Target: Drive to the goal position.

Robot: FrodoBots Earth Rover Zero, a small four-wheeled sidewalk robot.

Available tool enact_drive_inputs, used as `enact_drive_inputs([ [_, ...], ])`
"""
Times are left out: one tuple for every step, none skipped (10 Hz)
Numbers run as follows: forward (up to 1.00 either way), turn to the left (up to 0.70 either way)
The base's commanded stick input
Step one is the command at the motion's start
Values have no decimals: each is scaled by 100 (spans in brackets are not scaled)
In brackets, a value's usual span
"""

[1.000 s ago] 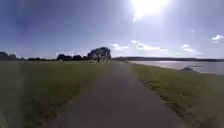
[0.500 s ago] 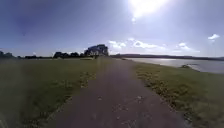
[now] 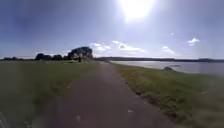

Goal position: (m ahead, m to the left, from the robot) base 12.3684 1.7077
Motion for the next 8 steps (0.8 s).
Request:
enact_drive_inputs([
  [70, 5],
  [70, 5],
  [70, 5],
  [70, 5],
  [70, 25],
  [70, 5],
  [70, 5],
  [70, 5],
])
